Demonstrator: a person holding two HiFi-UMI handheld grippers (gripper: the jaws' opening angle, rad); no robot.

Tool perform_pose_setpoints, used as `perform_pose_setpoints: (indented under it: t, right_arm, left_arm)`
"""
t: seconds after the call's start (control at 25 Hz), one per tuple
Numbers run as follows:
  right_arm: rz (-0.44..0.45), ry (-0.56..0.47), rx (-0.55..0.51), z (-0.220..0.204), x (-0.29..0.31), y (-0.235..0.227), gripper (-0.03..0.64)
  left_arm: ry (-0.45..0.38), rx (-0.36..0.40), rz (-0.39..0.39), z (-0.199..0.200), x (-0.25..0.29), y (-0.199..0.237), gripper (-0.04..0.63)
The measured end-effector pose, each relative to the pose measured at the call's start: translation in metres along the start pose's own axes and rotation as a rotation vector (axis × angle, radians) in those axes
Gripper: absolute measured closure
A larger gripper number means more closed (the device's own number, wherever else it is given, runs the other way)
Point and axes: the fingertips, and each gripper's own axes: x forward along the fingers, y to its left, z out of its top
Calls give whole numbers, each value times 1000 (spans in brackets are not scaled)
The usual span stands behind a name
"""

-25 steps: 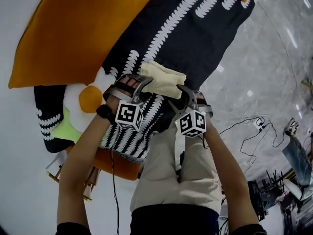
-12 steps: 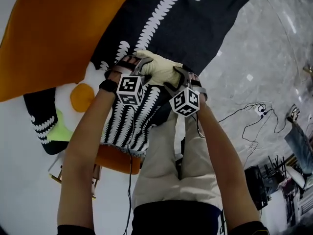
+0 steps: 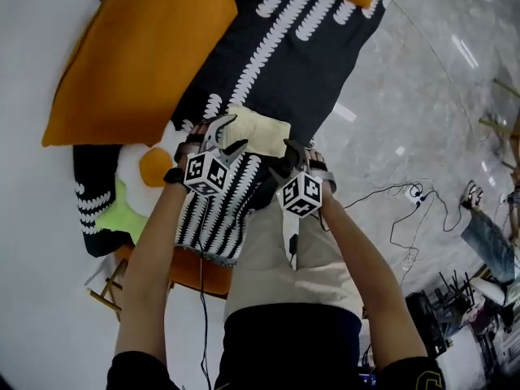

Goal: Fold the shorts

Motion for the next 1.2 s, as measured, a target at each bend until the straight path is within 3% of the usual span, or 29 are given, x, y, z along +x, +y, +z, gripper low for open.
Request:
perform_pose_setpoints:
  t: [0.16, 0.32, 0.4, 0.48, 0.6, 0.72, 0.84, 1.08, 1.2]
  right_arm:
    - [-48, -104, 120, 43, -141, 45, 282]
    - [-110, -222, 220, 101, -277, 81, 287]
    - [-157, -314, 207, 138, -327, 81, 285]
    - [-198, -393, 182, 175, -369, 87, 285]
    - [-207, -491, 159, 221, -418, 112, 284]
    - [-152, -533, 82, 243, -440, 142, 232]
    - [-91, -546, -30, 243, -449, 166, 230]
    - [58, -503, -252, 215, -487, 191, 205]
    - [45, -539, -372, 208, -514, 188, 207]
  left_arm:
    - [-129, -151, 275, 70, -165, 0, 309]
    - [-261, -311, 473, 141, -322, -21, 353]
    - [-340, -414, 619, 159, -381, -24, 353]
    - [-401, -464, 769, 166, -435, -34, 344]
    - [-453, -552, 876, 176, -497, -64, 342]
    - [-544, -563, 966, 197, -532, -92, 343]
    - [-534, -526, 1043, 214, -546, -121, 352]
    - [-369, -547, 1195, 254, -570, -193, 370]
    - [-359, -572, 1282, 264, -585, -227, 370]
